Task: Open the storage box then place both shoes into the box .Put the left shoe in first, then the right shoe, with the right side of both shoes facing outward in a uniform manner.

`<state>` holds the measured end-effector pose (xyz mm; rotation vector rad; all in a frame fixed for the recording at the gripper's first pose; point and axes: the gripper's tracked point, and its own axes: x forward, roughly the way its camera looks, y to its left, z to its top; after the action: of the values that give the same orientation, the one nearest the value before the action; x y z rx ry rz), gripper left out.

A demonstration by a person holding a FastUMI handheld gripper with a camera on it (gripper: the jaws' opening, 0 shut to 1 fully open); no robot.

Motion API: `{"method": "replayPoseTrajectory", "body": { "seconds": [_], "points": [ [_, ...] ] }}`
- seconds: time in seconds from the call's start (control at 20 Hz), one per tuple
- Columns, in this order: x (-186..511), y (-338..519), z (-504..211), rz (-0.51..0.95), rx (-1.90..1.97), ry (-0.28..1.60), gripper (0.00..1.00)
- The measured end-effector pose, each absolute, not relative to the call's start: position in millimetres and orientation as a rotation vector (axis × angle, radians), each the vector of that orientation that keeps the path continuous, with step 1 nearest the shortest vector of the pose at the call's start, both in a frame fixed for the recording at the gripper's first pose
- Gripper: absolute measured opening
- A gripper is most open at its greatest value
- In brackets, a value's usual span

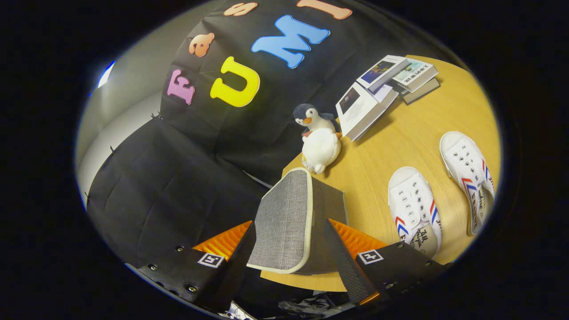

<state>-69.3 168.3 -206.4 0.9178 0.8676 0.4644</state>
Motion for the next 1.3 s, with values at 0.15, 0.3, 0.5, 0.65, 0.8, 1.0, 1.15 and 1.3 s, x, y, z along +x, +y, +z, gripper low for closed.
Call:
{"method": "replayPoseTrajectory", "body": {
  "seconds": [0.15,0.3,0.5,0.65,0.8,1.0,1.15,1.3],
  "points": [
    [-75,183,-216,0.49,0.986,0.926,0.93],
    [-78,195,-229,0.5,1.021,0.958,0.93],
    [-80,209,-244,0.507,1.076,1.025,0.93],
    [-80,213,-248,0.502,1.132,1.05,0.93],
    [-82,223,-248,0.524,1.171,1.08,0.8],
    [-85,229,-251,0.537,1.157,1.095,0.8],
    [-73,222,-260,0.46,1.187,1.086,0.26],
    [-78,223,-258,0.467,1.218,1.113,0.24]
  ]
}}
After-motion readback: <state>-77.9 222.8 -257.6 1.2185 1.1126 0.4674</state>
